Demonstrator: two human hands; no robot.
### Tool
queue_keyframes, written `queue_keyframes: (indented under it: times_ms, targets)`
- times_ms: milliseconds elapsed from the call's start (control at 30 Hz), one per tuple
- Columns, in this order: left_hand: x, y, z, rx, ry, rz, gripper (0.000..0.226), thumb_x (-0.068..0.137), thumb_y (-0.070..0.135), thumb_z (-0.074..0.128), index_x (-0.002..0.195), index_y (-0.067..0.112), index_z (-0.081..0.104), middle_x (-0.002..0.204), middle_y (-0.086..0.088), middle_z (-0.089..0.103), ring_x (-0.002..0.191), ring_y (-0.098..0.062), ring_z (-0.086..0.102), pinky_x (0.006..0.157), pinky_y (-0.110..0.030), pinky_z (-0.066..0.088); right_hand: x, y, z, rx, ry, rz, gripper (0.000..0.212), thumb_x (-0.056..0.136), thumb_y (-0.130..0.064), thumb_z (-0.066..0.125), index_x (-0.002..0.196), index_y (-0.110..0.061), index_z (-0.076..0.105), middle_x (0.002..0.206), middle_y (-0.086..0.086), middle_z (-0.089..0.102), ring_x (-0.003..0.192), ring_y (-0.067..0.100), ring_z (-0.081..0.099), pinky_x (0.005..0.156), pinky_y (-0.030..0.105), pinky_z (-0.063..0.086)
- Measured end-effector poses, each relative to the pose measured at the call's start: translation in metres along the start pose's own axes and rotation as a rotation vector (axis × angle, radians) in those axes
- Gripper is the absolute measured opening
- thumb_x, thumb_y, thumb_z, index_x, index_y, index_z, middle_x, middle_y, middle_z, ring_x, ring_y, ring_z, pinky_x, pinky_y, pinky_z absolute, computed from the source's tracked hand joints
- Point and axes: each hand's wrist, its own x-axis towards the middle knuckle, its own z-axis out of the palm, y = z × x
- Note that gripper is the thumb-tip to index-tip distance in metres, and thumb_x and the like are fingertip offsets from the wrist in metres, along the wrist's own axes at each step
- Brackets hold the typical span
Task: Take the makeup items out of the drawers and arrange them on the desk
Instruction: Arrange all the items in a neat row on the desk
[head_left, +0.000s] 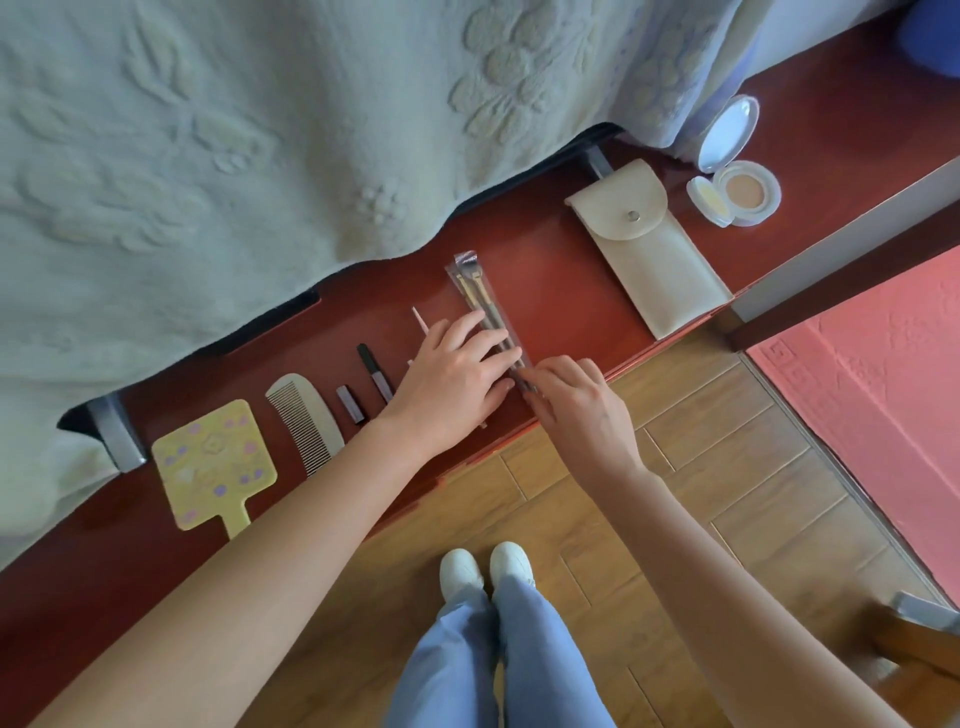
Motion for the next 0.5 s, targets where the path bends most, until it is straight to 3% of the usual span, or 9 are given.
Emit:
queue_keyframes:
  times_ms: [267,367,500]
  targets:
    - [-0.007,0.003,-0.004,-0.036,0.007,-0.038,0.038,0.089,0.029,0.055,0.121,0.011,0.061,0.126,-0.013,0.058,0.126,-0.032,0.045,0.102,-0.050,0.037,-0.002,-0.003,-0.009,0.034,-0.025,0.012,0.023,0.088,-0.021,0.063,0.110,-0.015,0.067,0.100,0.004,0.063,0.086,0.020,0.057,0.062,0.030,0.054]
    - [0.008,0.012,-0.008,-0.069,0.020,-0.067,0.052,0.090,0.041,0.039,0.128,0.009,0.054,0.131,-0.013,0.054,0.128,-0.030,0.043,0.103,-0.046,0.038,0.004,0.017,-0.027,0.044,0.020,0.085,0.028,0.087,-0.024,0.063,0.114,-0.014,0.065,0.106,0.006,0.062,0.094,0.021,0.057,0.073,0.029,0.049]
    - [0.040,0.033,-0.007,-0.096,0.041,-0.149,0.063,0.090,0.052,0.034,0.136,0.009,0.044,0.139,-0.013,0.047,0.134,-0.028,0.036,0.108,-0.044,0.032,0.015,0.065,-0.060,0.044,0.052,0.211,0.035,0.088,-0.028,0.062,0.120,-0.014,0.061,0.113,0.009,0.060,0.107,0.026,0.052,0.087,0.028,0.038]
